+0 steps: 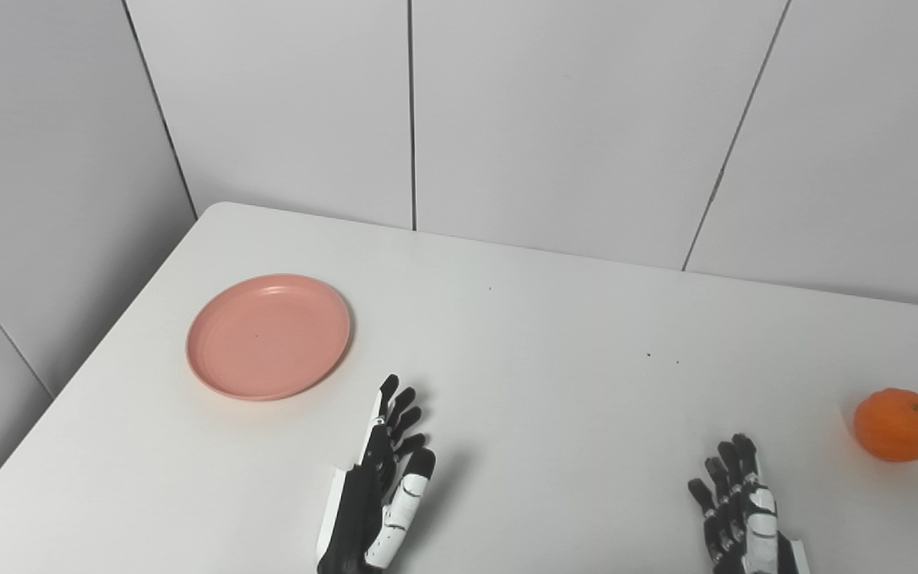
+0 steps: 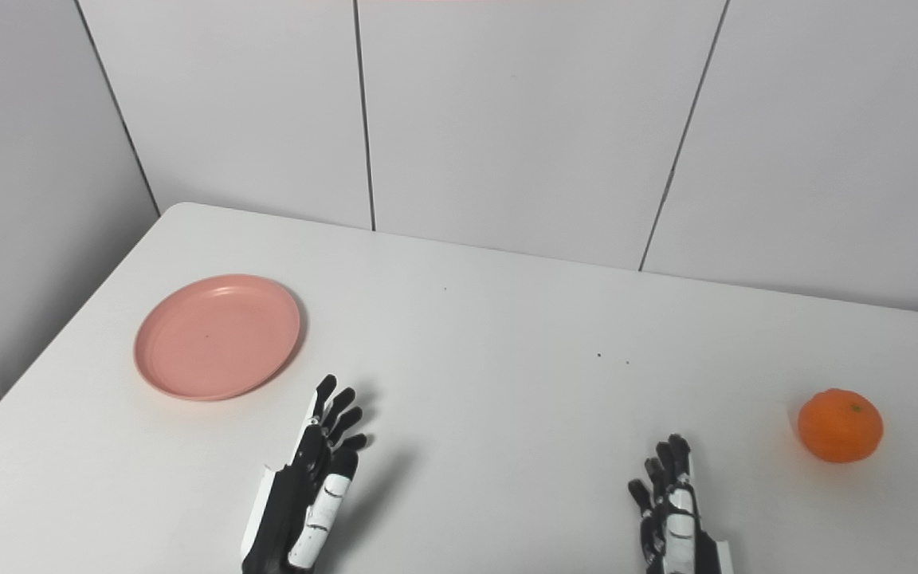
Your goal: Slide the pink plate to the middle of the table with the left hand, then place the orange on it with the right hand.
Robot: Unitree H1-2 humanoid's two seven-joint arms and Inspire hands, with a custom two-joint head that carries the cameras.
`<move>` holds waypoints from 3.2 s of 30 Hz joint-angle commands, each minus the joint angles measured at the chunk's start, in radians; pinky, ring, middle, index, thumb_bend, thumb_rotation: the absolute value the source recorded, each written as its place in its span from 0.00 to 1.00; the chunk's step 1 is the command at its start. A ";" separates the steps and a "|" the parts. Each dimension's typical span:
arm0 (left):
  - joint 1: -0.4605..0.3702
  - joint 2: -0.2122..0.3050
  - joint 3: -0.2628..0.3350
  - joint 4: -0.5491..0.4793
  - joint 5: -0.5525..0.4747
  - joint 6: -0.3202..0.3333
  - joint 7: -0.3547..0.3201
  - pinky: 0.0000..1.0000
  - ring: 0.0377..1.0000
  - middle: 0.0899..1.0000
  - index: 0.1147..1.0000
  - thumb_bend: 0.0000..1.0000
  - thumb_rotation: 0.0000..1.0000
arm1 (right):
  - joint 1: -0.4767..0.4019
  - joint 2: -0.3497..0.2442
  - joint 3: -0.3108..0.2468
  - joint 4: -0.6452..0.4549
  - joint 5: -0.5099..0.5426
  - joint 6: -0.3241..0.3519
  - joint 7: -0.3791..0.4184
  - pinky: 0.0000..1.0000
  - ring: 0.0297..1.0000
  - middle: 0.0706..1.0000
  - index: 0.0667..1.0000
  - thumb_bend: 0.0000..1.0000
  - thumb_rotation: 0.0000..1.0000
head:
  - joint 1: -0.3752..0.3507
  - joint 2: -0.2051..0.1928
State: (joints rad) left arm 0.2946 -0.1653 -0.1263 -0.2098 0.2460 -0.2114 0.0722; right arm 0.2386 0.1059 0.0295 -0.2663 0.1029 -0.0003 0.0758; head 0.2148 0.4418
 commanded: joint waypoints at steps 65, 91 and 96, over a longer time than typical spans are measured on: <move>-0.546 0.418 0.301 -0.243 -0.588 0.619 -0.249 0.95 0.90 0.86 0.85 0.93 0.93 | 0.146 -0.049 -0.027 0.010 -0.026 0.030 0.070 1.00 1.00 1.00 1.00 0.71 1.00 | 0.070 -0.030; -0.761 0.660 0.465 0.291 -0.662 0.445 -0.382 0.95 0.92 0.91 0.94 0.90 0.88 | 0.141 -0.071 -0.025 0.019 -0.005 0.040 0.089 1.00 1.00 0.98 1.00 0.65 1.00 | 0.085 -0.031; -0.785 0.677 0.488 0.451 -0.672 0.368 -0.421 0.99 0.94 0.92 0.96 0.87 0.84 | 0.142 -0.074 -0.025 0.018 0.002 0.044 0.091 1.00 1.00 0.98 1.00 0.65 1.00 | 0.086 -0.027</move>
State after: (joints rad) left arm -0.4368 0.4722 0.3440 0.2258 -0.4026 0.2316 -0.3269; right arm 0.2468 0.0935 -0.0038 -0.2578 0.0961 -0.0118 0.1478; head 0.2991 0.4142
